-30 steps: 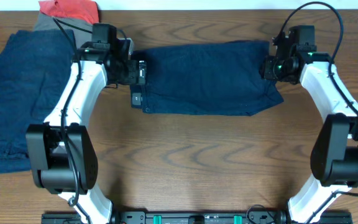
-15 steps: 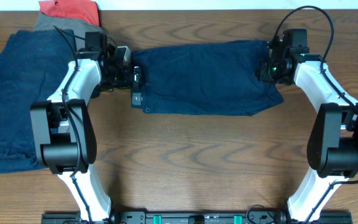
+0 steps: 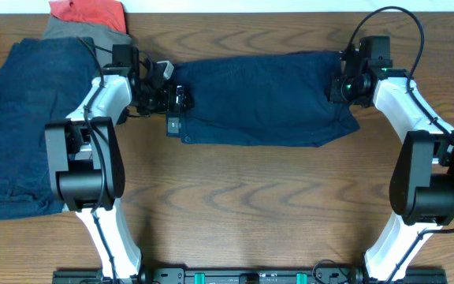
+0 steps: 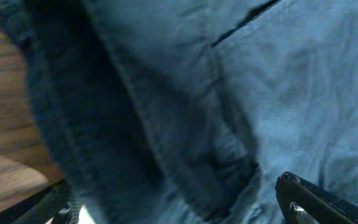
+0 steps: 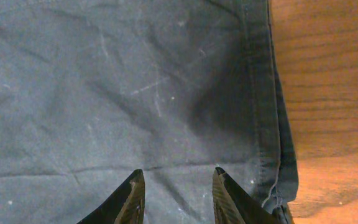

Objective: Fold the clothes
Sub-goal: 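Grasp the folded shorts' left and right ends with both grippers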

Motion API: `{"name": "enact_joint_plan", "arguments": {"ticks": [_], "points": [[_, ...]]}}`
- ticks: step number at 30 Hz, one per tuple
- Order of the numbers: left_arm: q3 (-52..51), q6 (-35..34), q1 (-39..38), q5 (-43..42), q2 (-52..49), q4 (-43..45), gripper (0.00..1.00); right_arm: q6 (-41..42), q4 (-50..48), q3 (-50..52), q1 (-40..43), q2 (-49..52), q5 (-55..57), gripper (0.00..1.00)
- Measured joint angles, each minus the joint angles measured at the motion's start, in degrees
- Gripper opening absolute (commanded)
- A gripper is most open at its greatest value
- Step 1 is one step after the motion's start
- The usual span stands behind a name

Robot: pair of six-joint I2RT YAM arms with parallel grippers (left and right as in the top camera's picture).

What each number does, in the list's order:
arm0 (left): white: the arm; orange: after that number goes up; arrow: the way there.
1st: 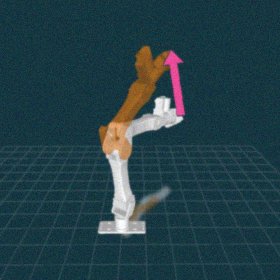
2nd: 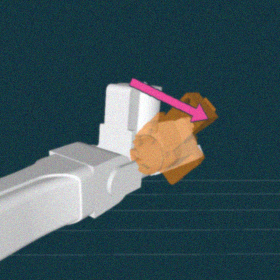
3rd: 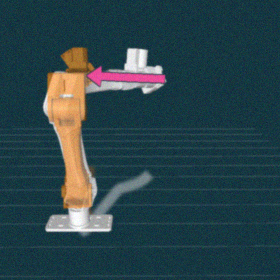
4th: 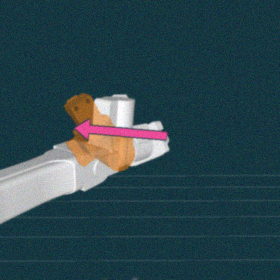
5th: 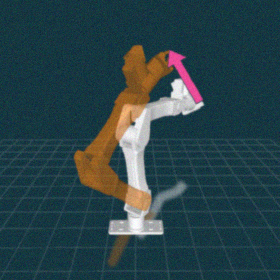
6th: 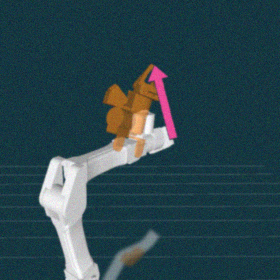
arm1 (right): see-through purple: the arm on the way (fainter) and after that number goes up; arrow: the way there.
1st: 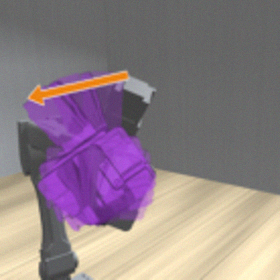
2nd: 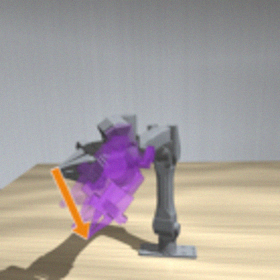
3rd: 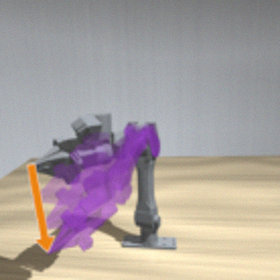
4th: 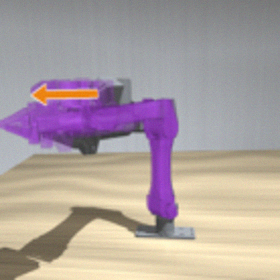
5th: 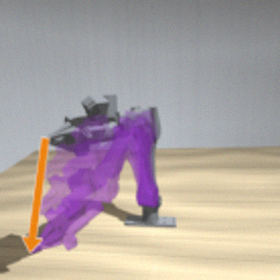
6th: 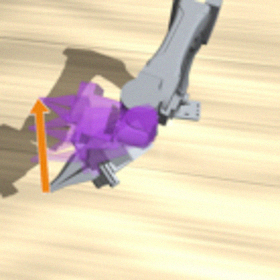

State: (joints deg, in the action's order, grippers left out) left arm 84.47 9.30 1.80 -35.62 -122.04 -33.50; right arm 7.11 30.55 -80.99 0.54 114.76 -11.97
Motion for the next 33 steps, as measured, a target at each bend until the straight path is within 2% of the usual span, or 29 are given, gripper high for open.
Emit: {"name": "enact_joint_plan", "arguments": {"ticks": [4, 6, 8, 12, 20, 25, 33], "points": [[0.3, -0.1, -1.0, -1.1, -0.3, 0.1, 0.92, 0.0, -0.2, 0.0, 0.0, 0.0, 0.0, 0.32], [0.3, -0.4, -2.1, -1.3, -0.5, 0.1, 0.79, 0.0, -0.2, 0.0, 0.0, 0.0, 0.0, 0.32], [0.3, -0.4, -3.2, -1.5, -0.9, 0.1, 0.60, 0.0, -0.2, 0.0, 0.0, 0.0, 0.0, 0.31], [0.3, -0.7, -5.2, -1.0, -2.0, 0.6, 0.06, 0.0, -0.2, 0.0, 0.0, 0.0, 0.0, 0.29], [0.3, -6.3, -5.3, 1.9, -2.3, 1.6, 0.06, -0.4, 0.0, 0.0, 0.0, 0.0, 0.0, 0.22], [0.3, -7.6, -4.3, 4.0, -1.0, -1.1, 0.06, -0.8, 0.2, 0.0, -0.3, 0.0, -0.7, 0.19], [0.2, -7.8, -4.1, 12.0, 9.3, -8.1, 0.06, -1.3, 0.6, 0.0, -2.8, 0.0, -6.0, 0.15]]}}
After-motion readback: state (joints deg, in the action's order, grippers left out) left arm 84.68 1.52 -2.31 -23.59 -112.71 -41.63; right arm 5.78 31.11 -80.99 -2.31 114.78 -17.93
